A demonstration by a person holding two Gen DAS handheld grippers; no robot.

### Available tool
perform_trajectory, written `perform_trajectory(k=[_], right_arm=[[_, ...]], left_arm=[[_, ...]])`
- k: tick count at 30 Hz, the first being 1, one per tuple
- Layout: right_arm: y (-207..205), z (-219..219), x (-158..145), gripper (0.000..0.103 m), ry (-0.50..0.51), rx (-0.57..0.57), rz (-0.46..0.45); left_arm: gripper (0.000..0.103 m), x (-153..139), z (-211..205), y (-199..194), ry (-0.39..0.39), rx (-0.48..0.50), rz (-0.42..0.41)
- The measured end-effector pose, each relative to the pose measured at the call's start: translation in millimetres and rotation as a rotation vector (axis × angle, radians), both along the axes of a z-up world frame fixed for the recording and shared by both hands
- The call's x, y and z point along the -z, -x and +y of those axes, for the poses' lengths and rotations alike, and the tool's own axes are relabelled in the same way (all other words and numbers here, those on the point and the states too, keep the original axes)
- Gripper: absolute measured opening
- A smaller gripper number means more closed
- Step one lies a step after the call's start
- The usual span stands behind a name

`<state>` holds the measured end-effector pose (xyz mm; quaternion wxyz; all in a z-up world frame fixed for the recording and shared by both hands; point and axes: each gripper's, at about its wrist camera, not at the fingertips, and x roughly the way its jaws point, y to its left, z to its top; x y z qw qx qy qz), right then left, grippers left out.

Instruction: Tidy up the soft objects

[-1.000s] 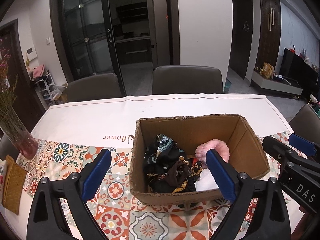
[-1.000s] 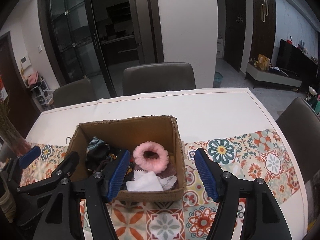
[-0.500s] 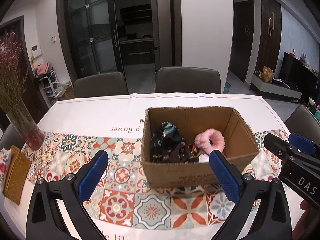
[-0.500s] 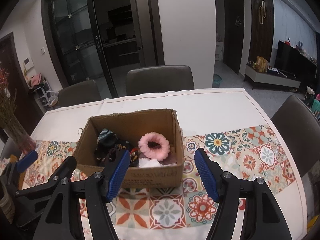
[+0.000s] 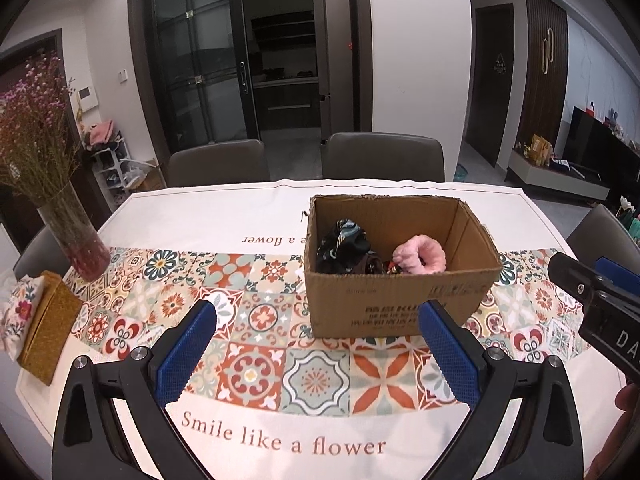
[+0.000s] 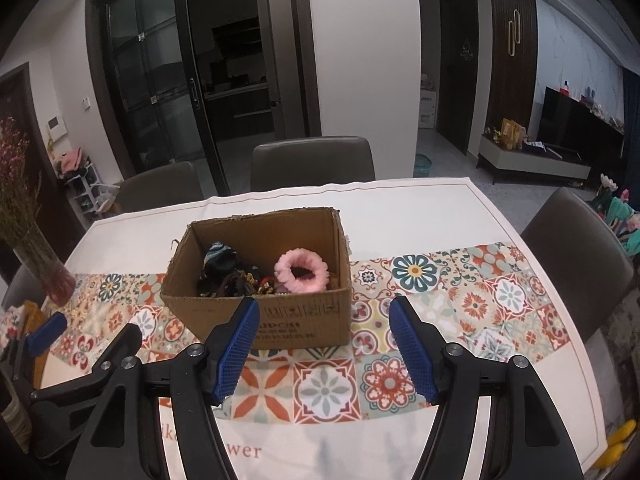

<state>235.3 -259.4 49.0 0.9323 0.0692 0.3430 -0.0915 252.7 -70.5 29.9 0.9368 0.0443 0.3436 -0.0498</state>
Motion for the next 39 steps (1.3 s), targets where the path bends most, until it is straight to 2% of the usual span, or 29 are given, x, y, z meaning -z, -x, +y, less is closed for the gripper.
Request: perform_trajectory(k=[2, 3, 19, 29, 32, 39], right_arm=[[8.9, 1.1, -1.1, 0.076, 0.001, 0.003, -0.003], [13.1, 1.6, -1.1, 0.077, 0.002, 0.005, -0.006], [80.3, 17.0, 2.2, 0.077, -0.002, 0.019, -0.033], [107.6, 28.1, -1.6, 0.077, 0.024, 0.01, -0.043], [113.6, 30.2, -2.5, 0.081, 0.018, 0.007, -0.046], [126.6, 28.7, 1.6, 0.081, 0.008, 0.015, -0.046]], left_arm=[[0.103, -1.5, 1.8, 9.3, 0.001, -0.004, -0.005], [0.103, -2.6, 2.5, 14.2, 0.001, -0.006, -0.007], [0.103, -3.8, 23.3, 81.2, -0.009, -0.028, -0.033], [0.103, -4.0, 35.1, 105.5, 0.022, -0.028, -0.024], [0.103, -3.3, 36.0, 111.2, 0.029, -0.027, -0.02], [0.103, 2.6, 34.5, 127.0, 0.032, -0.02, -0.013]])
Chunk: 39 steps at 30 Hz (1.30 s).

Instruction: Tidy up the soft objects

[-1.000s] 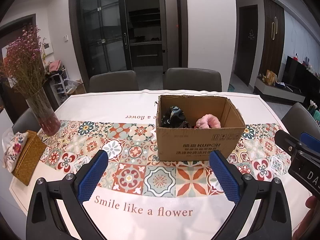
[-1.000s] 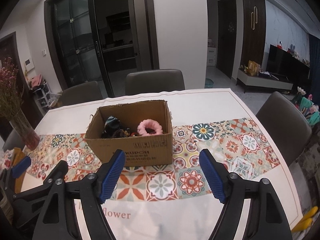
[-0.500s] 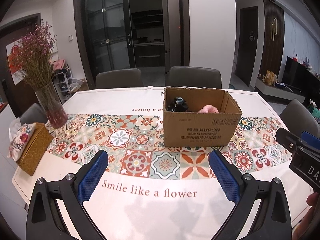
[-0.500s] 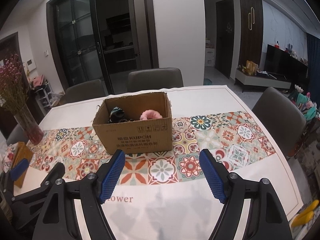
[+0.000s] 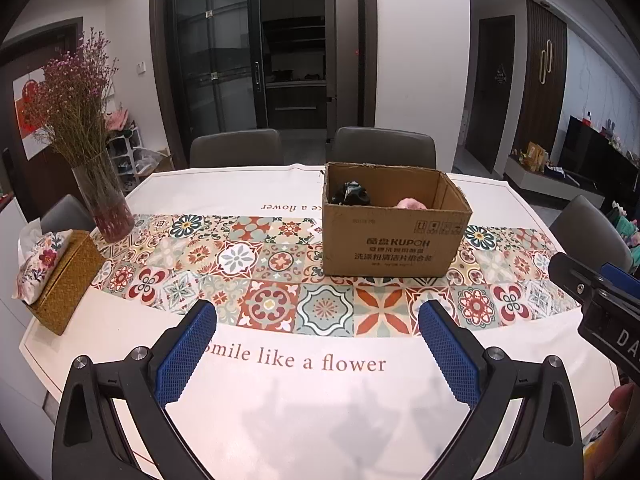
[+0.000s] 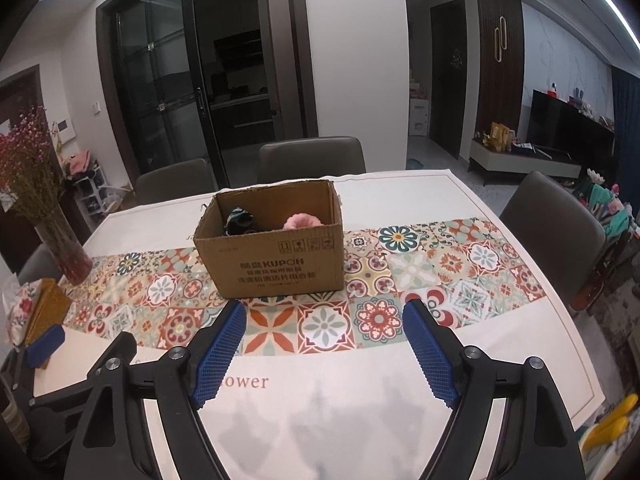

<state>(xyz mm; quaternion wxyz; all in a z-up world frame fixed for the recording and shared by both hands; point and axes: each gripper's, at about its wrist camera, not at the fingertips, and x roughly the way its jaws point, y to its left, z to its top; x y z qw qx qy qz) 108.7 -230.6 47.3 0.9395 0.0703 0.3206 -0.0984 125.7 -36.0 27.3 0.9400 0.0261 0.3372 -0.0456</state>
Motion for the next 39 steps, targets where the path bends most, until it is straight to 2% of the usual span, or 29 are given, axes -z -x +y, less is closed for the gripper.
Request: perform_trajectory(k=[18, 20, 23, 32, 39], right_arm=[[46.7, 0.3, 26.3, 0.081, -0.007, 0.002, 0.03], [52.9, 2.0, 28.2, 0.081, -0.006, -0.001, 0.03], [59.3, 3.9, 29.8, 0.081, -0.006, -0.009, 0.037], [89.3, 6.6, 37.9, 0.081, -0.027, 0.012, -0.016], [108.2, 22.0, 51.9, 0.081, -0.007, -0.025, -0.007]], left_arm=[[0.103, 17.2, 1.8, 49.5, -0.019, 0.017, 0.015], [0.103, 19.4, 3.6, 55.3, -0.021, 0.002, 0.005], [0.103, 20.0, 6.1, 72.5, -0.04, -0.031, -0.065], [0.103, 25.9, 13.2, 89.6, -0.024, -0.009, -0.045], [0.103, 29.8, 20.9, 106.6, -0.031, -0.012, -0.06]])
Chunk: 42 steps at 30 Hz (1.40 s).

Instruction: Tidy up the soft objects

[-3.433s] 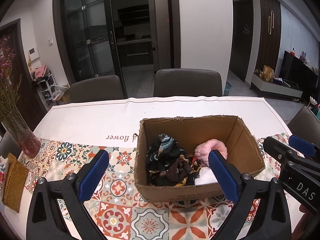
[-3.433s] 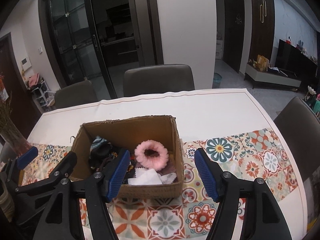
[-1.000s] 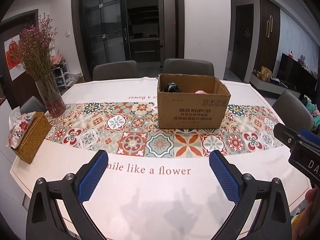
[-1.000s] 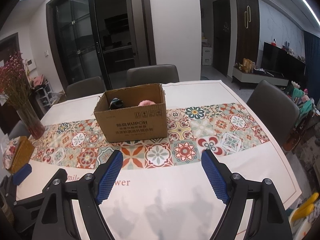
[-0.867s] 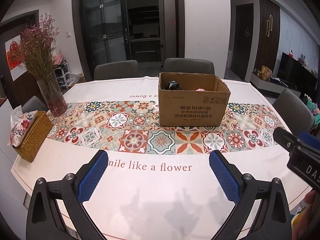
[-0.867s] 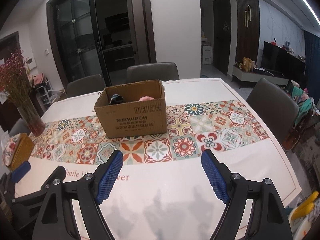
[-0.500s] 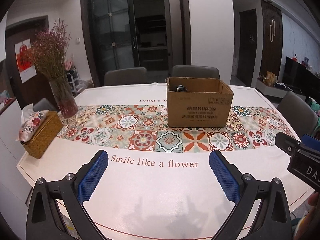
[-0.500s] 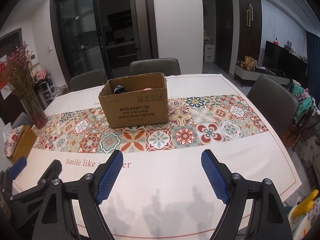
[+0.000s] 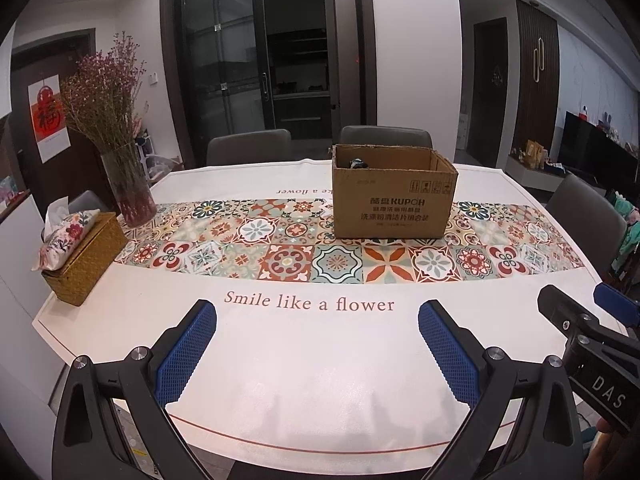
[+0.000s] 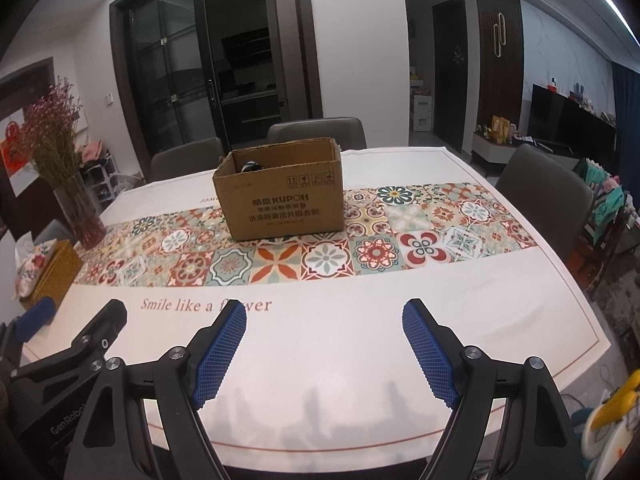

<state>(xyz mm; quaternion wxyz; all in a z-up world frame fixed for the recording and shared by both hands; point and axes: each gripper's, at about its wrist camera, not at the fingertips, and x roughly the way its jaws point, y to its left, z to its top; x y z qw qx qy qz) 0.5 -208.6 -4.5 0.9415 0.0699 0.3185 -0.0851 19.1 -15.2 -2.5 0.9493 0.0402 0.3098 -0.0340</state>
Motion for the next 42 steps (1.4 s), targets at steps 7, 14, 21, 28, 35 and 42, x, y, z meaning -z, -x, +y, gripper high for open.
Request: perform_trajectory(k=[7, 14, 21, 28, 35, 42], right_arm=[[18.1, 6.2, 4.0, 0.081, 0.022, 0.004, -0.017], [26.6, 15.1, 6.5, 0.081, 0.049, -0.021, -0.016], [26.4, 13.4, 7.0, 0.081, 0.041, -0.01, -0.014], [28.3, 11.4, 6.3, 0.081, 0.037, -0.006, -0.02], [28.4, 11.8, 6.9, 0.081, 0.036, -0.008, -0.015], [28.4, 12.4, 6.6, 0.081, 0.035, -0.008, -0.012]], left_arm=[[0.103, 12.2, 7.1, 18.1, -0.011, -0.007, 0.0], [0.103, 14.9, 11.3, 22.0, -0.003, -0.008, 0.007], [0.103, 16.1, 11.2, 21.3, -0.005, -0.007, 0.012], [0.103, 15.9, 10.5, 21.6, -0.006, -0.005, 0.01], [0.103, 16.2, 10.0, 22.4, -0.008, -0.005, 0.01], [0.103, 16.0, 10.0, 22.3, -0.009, -0.004, 0.009]])
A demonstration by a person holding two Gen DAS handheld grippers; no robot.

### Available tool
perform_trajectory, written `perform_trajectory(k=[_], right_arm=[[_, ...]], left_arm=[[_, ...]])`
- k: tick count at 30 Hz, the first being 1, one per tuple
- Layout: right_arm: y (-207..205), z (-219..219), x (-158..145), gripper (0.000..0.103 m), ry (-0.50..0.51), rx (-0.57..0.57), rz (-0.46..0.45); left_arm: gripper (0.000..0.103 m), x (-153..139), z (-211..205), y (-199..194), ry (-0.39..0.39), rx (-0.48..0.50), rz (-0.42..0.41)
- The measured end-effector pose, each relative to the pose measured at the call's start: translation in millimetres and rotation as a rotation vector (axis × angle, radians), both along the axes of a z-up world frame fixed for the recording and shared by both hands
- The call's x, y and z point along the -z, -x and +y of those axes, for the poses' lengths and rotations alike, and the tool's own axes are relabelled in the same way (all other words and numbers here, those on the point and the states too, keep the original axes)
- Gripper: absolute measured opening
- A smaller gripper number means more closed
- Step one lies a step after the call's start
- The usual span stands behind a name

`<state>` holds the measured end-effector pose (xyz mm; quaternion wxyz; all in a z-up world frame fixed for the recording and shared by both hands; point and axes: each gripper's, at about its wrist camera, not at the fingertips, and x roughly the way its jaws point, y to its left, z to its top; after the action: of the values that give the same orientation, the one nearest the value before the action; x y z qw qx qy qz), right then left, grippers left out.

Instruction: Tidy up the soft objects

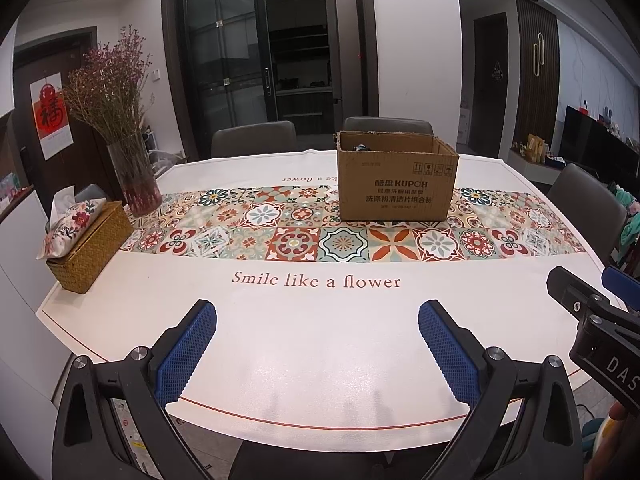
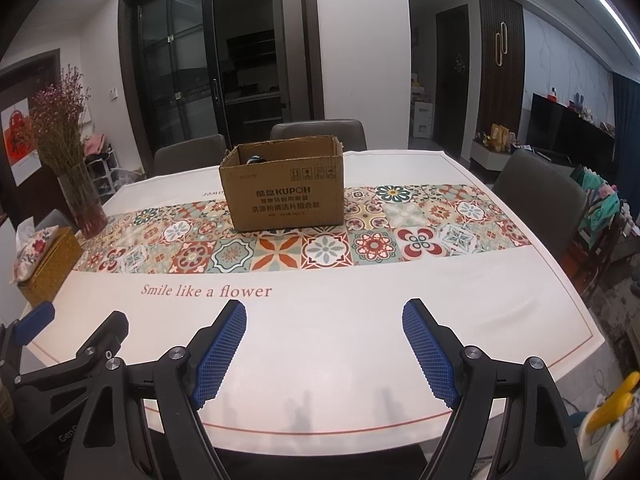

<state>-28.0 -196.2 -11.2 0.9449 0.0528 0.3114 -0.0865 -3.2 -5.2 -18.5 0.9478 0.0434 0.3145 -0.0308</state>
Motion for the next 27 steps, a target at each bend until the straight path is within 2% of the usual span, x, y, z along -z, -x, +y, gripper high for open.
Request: perform_trajectory(k=[27], right_arm=[[-2.8, -1.5, -1.1, 0.081, -0.003, 0.0, 0.004]], left_arm=[[0.103, -3.5, -1.6, 0.7, -0.004, 0.009, -0.012]])
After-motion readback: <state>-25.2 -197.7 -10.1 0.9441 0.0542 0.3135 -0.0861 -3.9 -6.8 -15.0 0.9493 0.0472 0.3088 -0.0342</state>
